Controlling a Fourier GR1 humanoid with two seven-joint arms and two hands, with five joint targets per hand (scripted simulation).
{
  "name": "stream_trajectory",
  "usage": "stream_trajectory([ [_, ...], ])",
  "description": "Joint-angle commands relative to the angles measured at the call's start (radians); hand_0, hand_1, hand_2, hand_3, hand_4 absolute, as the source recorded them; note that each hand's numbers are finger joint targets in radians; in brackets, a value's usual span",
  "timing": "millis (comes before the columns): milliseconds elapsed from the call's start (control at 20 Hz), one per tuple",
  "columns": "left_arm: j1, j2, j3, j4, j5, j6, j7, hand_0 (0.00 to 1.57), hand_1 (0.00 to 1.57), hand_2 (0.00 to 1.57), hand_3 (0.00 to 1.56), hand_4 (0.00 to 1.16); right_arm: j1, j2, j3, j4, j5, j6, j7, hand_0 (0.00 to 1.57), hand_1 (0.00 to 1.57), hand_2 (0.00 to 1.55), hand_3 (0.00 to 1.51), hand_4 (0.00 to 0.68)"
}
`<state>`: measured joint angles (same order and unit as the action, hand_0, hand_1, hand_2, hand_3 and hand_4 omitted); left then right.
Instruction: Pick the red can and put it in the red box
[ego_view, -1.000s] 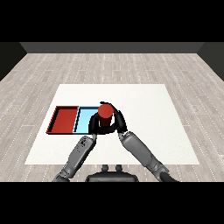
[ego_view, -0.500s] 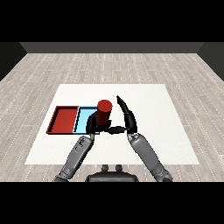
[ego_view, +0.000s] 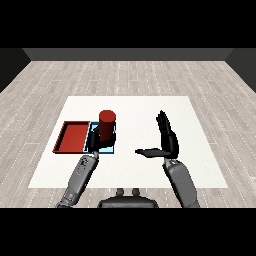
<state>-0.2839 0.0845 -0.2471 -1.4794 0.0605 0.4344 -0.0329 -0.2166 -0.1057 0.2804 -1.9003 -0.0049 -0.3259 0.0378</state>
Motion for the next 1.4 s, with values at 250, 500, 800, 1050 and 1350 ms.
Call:
stream_trajectory([
  [250, -0.019, 0.176, 0.211, 0.107, 0.012, -0.025, 0.006, 1.57, 1.57, 1.57, 1.52, 1.13, 0.296, -0.079, -0.177, -0.095, -0.121, 0.055, -0.141, 0.0, 0.0, 0.0, 0.0, 0.0],
  [500, -0.091, 0.309, 0.332, 0.381, 0.013, -0.076, -0.007, 1.57, 1.57, 1.57, 1.5, 1.12, 0.346, -0.065, -0.226, -0.021, -0.145, 0.05, -0.164, 0.0, 0.0, 0.0, 0.0, 0.0],
  [800, -0.185, 0.329, 0.384, 0.775, -0.017, -0.115, -0.159, 1.57, 1.57, 1.57, 1.5, 1.04, 0.327, -0.063, -0.261, 0.118, -0.127, 0.061, -0.22, 0.0, 0.0, 0.0, 0.0, 0.0],
  [1050, -0.3, 0.357, 0.404, 1.051, -0.065, -0.069, -0.134, 1.57, 1.57, 1.55, 1.48, 1.02, 0.28, -0.095, -0.318, 0.177, -0.136, 0.063, -0.217, 0.0, 0.0, 0.0, 0.0, 0.0],
  [1350, -0.311, 0.271, 0.335, 1.254, -0.153, -0.01, -0.095, 0.5, 0.5, 0.58, 0.36, 0.64, 0.192, -0.089, -0.328, 0.276, -0.117, 0.039, -0.202, 0.0, 0.0, 0.0, 0.0, 0.0],
])
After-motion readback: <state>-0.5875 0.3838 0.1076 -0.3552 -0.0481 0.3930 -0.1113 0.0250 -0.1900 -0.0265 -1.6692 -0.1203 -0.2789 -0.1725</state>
